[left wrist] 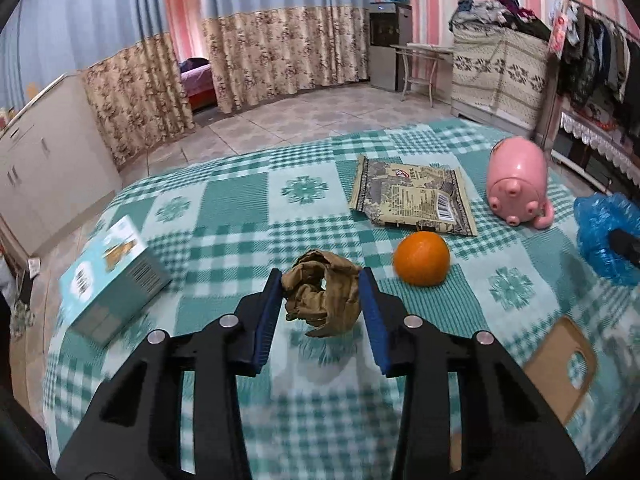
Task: Collect trash
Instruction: 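Carry the glove and blue bag to the basket and release both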
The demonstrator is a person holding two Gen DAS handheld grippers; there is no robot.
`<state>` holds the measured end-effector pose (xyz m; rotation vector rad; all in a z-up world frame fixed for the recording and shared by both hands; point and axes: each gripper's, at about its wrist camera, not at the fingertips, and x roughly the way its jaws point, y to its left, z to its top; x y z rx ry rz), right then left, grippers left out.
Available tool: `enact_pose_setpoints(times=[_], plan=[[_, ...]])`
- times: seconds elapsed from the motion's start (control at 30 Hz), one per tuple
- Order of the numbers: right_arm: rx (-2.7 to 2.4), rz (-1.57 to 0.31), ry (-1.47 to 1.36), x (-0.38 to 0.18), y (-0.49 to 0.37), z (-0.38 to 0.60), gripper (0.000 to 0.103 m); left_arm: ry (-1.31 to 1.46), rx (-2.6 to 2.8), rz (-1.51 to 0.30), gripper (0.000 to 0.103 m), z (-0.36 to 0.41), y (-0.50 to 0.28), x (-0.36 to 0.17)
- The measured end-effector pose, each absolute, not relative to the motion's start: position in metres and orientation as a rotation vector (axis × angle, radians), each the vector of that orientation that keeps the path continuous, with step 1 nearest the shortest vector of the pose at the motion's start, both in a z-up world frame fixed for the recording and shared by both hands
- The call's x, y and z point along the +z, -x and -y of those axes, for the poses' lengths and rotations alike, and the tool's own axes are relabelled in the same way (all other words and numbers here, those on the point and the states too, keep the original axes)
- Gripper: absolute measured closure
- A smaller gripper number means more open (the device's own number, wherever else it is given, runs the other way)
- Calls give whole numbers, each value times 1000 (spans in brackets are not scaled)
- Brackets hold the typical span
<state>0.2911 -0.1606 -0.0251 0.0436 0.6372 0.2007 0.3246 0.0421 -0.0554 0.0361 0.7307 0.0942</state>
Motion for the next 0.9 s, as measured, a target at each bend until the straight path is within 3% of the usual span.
enact_pose_setpoints(times=[0.43,0.67,0.9], plan=[[100,-558,-78,12,-210,231,82,-40,9,-610,65,18,-246,18],[-80,-526,-21,22,-145,319,82,-21,-177,-539,65,117,-227,38],[-270,-480,-49,19,-88,408,82,-68,-382,-505,65,225,-207,25]])
